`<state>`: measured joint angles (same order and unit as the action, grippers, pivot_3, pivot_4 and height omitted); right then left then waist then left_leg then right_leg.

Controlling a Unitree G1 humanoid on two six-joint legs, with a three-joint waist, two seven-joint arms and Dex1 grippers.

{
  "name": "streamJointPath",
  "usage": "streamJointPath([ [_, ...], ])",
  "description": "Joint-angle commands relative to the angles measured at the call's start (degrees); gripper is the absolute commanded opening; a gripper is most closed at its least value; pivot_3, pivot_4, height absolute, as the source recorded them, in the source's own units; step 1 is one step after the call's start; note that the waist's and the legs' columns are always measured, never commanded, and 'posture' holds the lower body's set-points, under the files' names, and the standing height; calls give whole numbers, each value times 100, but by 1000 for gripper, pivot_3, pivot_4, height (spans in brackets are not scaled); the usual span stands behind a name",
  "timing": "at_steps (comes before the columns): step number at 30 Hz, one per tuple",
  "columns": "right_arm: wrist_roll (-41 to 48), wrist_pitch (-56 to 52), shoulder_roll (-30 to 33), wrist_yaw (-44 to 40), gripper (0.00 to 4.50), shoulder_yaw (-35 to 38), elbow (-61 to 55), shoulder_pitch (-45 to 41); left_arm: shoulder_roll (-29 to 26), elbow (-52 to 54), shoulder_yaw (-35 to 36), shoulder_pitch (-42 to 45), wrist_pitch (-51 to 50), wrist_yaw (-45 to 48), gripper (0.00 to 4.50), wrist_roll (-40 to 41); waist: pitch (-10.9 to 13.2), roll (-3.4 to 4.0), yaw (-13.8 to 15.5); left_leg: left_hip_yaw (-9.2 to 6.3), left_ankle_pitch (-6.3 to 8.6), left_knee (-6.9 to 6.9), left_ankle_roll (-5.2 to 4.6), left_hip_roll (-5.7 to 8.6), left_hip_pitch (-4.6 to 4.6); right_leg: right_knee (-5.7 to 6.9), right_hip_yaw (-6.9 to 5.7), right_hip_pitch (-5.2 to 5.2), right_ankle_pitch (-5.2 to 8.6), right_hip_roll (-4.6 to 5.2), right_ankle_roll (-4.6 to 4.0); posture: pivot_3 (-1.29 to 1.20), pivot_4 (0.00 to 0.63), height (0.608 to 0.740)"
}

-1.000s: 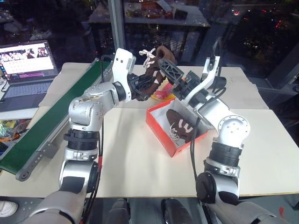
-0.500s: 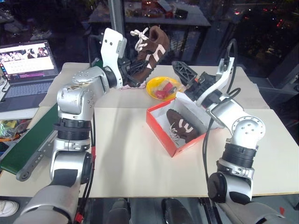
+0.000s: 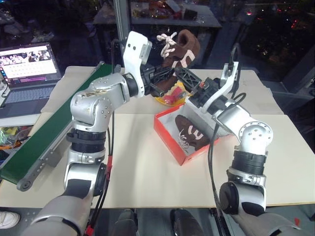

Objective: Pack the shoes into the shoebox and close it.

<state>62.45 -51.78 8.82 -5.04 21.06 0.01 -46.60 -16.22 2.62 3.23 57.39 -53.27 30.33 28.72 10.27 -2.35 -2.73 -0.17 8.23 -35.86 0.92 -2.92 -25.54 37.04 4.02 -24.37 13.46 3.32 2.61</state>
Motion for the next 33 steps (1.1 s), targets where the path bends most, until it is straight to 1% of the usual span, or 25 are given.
streamJointPath([
  [1,-3,367,19,-42,4500,127,23,-288,57,501,-14,-30,-209,15,387,303,1,1,7,0,0,0,0,0,0,0,0,0,0,0,0,0,150,740],
  [4,15,411,2,-32,4500,168,48,-324,73,591,-22,-94,-290,-26,387,348,1,1,15,0,0,0,0,0,-1,-1,0,0,0,1,0,0,150,740],
  [7,25,460,-25,-14,3739,202,43,-356,109,629,-21,-120,-334,-53,373,378,1,1,17,0,0,0,0,1,-1,-2,0,1,0,1,0,0,150,740],
  [9,1,480,-34,-23,3129,199,38,-365,125,632,-17,-120,-345,-65,373,385,1,1,18,0,0,-1,0,1,-1,-2,0,1,0,1,0,0,150,740],
  [13,-77,543,-55,-24,1672,193,48,-387,156,608,-17,-110,-336,-72,373,377,1,2,17,0,0,-1,0,1,-1,-2,-1,1,0,1,0,0,150,740],
  [15,-126,598,-77,18,1087,200,64,-403,162,600,-13,-113,-329,-77,373,373,1,2,14,0,0,0,0,1,-1,-2,-1,1,0,1,0,0,150,740],
  [17,-175,649,-89,47,637,208,89,-421,158,587,5,-122,-318,-77,373,377,1,2,13,0,0,0,0,1,-1,-2,-1,1,0,1,0,0,150,740],
  [19,-217,693,-82,64,405,224,144,-450,159,622,95,-158,-375,-8,1075,519,1,2,18,0,0,0,0,1,-1,-2,-1,0,0,1,0,0,150,740],
  [21,-251,728,-48,53,330,231,200,-480,147,730,194,-211,-472,83,1659,722,1,2,18,1,0,-1,0,2,-1,-2,0,1,0,2,0,0,150,740],
  [22,-299,753,18,31,302,227,250,-514,137,766,251,-225,-522,56,2108,787,1,2,17,1,0,-1,0,2,-1,-2,0,1,0,2,0,0,150,740],
  [23,-333,774,66,15,294,223,286,-537,130,783,281,-230,-550,21,2432,814,1,2,18,1,0,-1,0,2,-2,-2,0,1,0,2,0,0,150,740],
  [25,-461,822,230,-28,278,227,406,-632,30,803,296,-246,-501,-36,3144,757,2,3,17,1,0,-1,0,2,-2,-3,-1,1,0,2,0,0,150,740],
  [28,-694,783,588,-241,276,116,544,-756,-276,663,321,-245,-290,-27,4245,525,5,7,18,1,0,-1,0,3,-2,-2,0,0,0,2,0,0,150,740],
  [29,-900,688,869,-460,276,-90,565,-784,-499,504,357,-233,-82,19,4454,347,6,9,17,1,0,-1,0,3,-1,-2,0,1,0,2,0,0,150,740],
  [31,-1299,508,1402,-892,276,-530,592,-800,-873,163,440,-219,309,62,4454,55,11,18,5,1,0,0,0,3,-1,-3,0,0,1,2,0,0,150,740],
  [33,-1523,357,1765,-1250,276,-848,639,-799,-1134,-86,438,-244,584,89,4454,-136,12,20,-10,2,0,3,0,3,2,-4,3,-1,1,1,0,0,150,740],
])
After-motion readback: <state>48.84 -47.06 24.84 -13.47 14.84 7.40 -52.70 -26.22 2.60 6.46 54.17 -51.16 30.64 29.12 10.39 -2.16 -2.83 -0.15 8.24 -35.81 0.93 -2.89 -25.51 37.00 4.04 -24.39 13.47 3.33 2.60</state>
